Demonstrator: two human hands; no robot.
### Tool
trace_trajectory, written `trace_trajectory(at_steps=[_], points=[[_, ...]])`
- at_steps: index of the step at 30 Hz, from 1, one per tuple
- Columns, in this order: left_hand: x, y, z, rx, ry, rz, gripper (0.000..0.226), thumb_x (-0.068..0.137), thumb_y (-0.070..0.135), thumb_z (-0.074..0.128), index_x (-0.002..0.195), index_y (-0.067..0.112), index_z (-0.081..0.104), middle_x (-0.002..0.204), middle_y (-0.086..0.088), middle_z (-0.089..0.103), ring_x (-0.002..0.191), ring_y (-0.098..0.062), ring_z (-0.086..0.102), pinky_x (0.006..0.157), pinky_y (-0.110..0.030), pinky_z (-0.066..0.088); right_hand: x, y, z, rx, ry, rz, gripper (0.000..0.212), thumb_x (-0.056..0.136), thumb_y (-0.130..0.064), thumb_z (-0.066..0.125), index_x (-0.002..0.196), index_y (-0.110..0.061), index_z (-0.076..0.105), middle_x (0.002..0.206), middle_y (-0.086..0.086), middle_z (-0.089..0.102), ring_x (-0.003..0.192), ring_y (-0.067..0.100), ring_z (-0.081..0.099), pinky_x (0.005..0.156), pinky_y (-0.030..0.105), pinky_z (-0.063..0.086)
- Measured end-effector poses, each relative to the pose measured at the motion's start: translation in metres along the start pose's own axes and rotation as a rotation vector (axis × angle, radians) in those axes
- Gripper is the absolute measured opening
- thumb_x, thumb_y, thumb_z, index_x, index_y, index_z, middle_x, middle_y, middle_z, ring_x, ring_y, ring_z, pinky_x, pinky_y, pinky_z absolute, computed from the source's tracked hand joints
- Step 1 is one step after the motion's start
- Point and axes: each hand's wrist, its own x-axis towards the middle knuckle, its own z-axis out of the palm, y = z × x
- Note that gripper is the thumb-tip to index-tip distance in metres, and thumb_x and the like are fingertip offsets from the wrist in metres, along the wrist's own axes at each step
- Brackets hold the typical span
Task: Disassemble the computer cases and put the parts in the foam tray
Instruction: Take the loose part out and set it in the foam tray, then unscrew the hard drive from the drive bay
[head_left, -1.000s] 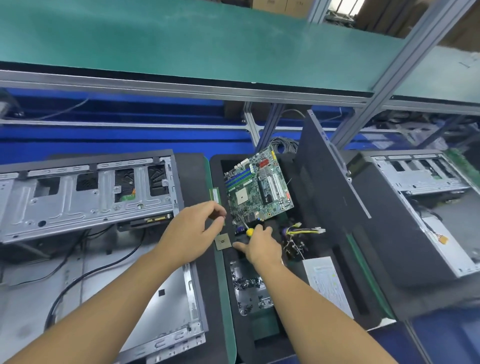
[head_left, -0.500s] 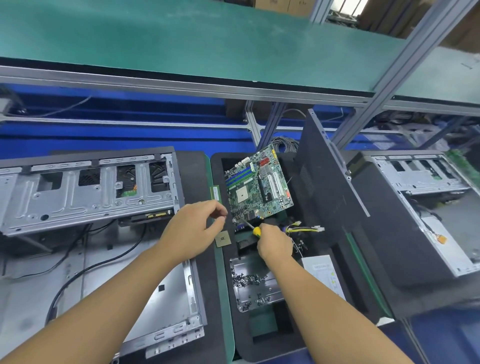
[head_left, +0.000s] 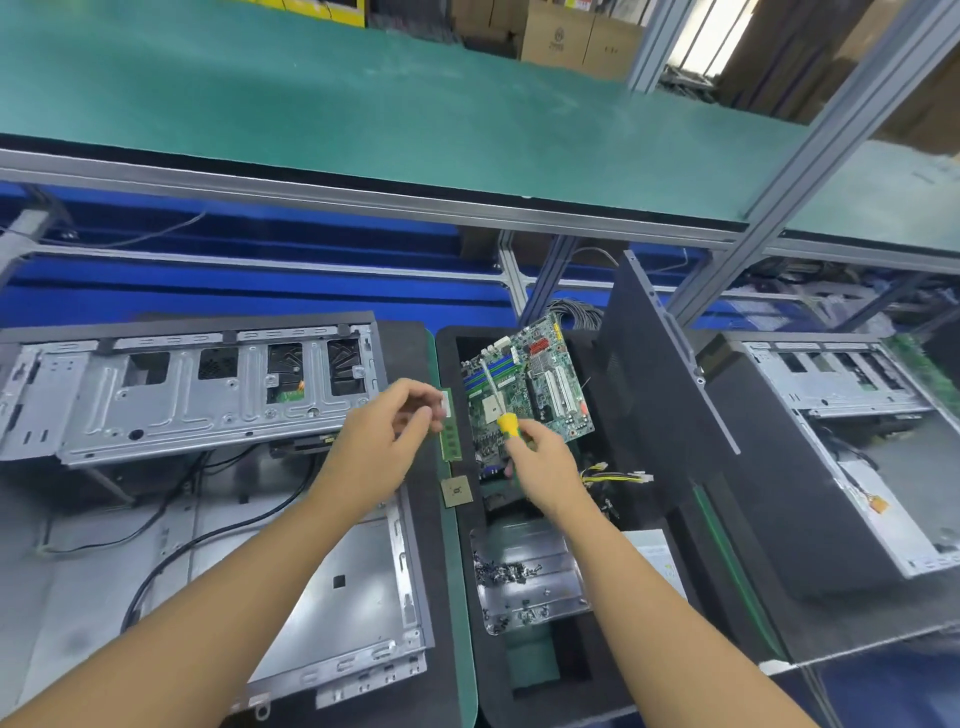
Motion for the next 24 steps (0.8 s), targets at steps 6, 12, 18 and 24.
trace_trajectory(at_steps=[6, 12, 18, 24], points=[[-0.016, 0.0, -0.05, -0.037, 0.044, -0.108, 0.025, 0.103, 0.018, 0.047, 0.101, 0.039, 0.062, 0.078, 0.002, 0.076, 0.076, -0.014, 0.073, 0.08, -0.037, 0.057, -0.025, -0.063, 0.015, 0.427, -0.222, -0.02, 0.025, 0.095, -0.001, 0.047, 0.106, -0.009, 0.067, 0.08, 0.007, 0.064, 0.057, 0.018, 0.057, 0.054, 0.03, 0.051], [-0.04, -0.009, -0.095, 0.136, -0.026, -0.285, 0.02, 0.093, 0.006, 0.06, 0.093, 0.025, 0.068, 0.092, 0.007, 0.074, 0.085, -0.011, 0.069, 0.077, -0.017, 0.05, -0.056, -0.113, 0.042, 0.654, -0.39, -0.145, 0.033, 0.101, -0.001, 0.046, 0.129, -0.018, 0.045, 0.094, 0.014, 0.075, 0.055, 0.025, 0.061, 0.046, 0.031, 0.051], [-0.07, -0.02, -0.123, 0.127, 0.058, -0.518, 0.01, 0.094, 0.019, 0.061, 0.088, 0.018, 0.069, 0.077, 0.007, 0.075, 0.077, -0.014, 0.072, 0.069, -0.027, 0.052, -0.075, -0.136, 0.083, 0.445, -0.474, -0.205, 0.022, 0.099, -0.021, 0.049, 0.12, -0.024, 0.041, 0.111, 0.001, 0.073, 0.059, 0.022, 0.061, 0.039, 0.025, 0.04], [-0.108, -0.013, -0.101, 0.21, -0.614, -0.466, 0.046, 0.086, 0.069, 0.054, 0.12, 0.038, 0.058, 0.11, 0.025, 0.064, 0.098, 0.002, 0.061, 0.076, -0.013, 0.045, -0.076, -0.131, 0.12, 0.316, -0.369, -0.199, 0.052, 0.089, 0.002, 0.043, 0.114, -0.043, 0.052, 0.111, -0.002, 0.061, 0.069, 0.011, 0.058, 0.053, 0.028, 0.047]])
